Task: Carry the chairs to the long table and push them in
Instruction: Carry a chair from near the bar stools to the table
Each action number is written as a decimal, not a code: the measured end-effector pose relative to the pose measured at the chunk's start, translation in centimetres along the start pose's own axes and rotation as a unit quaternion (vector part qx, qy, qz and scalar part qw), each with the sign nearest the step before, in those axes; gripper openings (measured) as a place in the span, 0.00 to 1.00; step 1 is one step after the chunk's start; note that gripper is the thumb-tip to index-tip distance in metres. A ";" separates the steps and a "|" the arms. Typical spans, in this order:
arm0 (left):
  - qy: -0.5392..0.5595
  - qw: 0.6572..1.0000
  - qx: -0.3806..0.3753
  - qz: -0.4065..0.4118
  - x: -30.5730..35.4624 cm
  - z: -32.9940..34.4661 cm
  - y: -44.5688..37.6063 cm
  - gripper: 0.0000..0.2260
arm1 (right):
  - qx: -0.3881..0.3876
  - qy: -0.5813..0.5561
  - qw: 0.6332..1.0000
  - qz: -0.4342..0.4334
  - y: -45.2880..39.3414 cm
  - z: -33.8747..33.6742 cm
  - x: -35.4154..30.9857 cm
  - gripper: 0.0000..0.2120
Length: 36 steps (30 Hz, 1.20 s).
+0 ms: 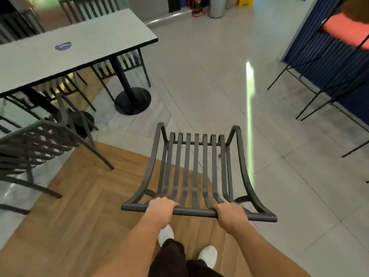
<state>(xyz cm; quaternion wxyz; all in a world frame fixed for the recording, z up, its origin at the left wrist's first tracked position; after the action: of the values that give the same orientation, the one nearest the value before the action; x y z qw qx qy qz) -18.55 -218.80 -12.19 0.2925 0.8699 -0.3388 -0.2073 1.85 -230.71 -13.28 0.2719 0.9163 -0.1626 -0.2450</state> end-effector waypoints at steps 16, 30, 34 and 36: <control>0.136 0.984 -0.027 -0.116 -7.7 3.4 0.8 0.35 | -0.028 0.113 0.985 -0.131 -8.3 -1.9 -8.3 0.15; 0.135 0.985 -0.009 -0.105 -14.4 1.1 -4.1 0.32 | 0.014 0.117 0.984 -0.137 -15.5 -5.2 -13.1 0.12; 0.140 0.984 -0.011 -0.109 -17.1 -0.5 -6.0 0.30 | 0.012 0.113 0.984 -0.140 -18.6 -6.8 -14.9 0.10; 0.144 0.983 -0.009 -0.113 -18.3 -1.4 -7.2 0.30 | 0.012 0.113 0.983 -0.141 -20.3 -7.8 -15.6 0.10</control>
<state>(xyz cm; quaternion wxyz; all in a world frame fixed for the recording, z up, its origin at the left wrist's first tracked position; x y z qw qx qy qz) -26.95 -200.95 -12.83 0.3204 0.9207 -0.1911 -0.1142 -3.51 -204.49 -13.65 0.2401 0.9550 -0.0026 -0.1741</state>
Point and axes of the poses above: each hand's wrist, its own y-axis away from the middle knuckle, its own z-axis out of the palm, x = y × z, the point moved 4 cm from there along -y, towards the middle knuckle, and after that the axes turned 15 degrees about -y, right-handed, at the moved point
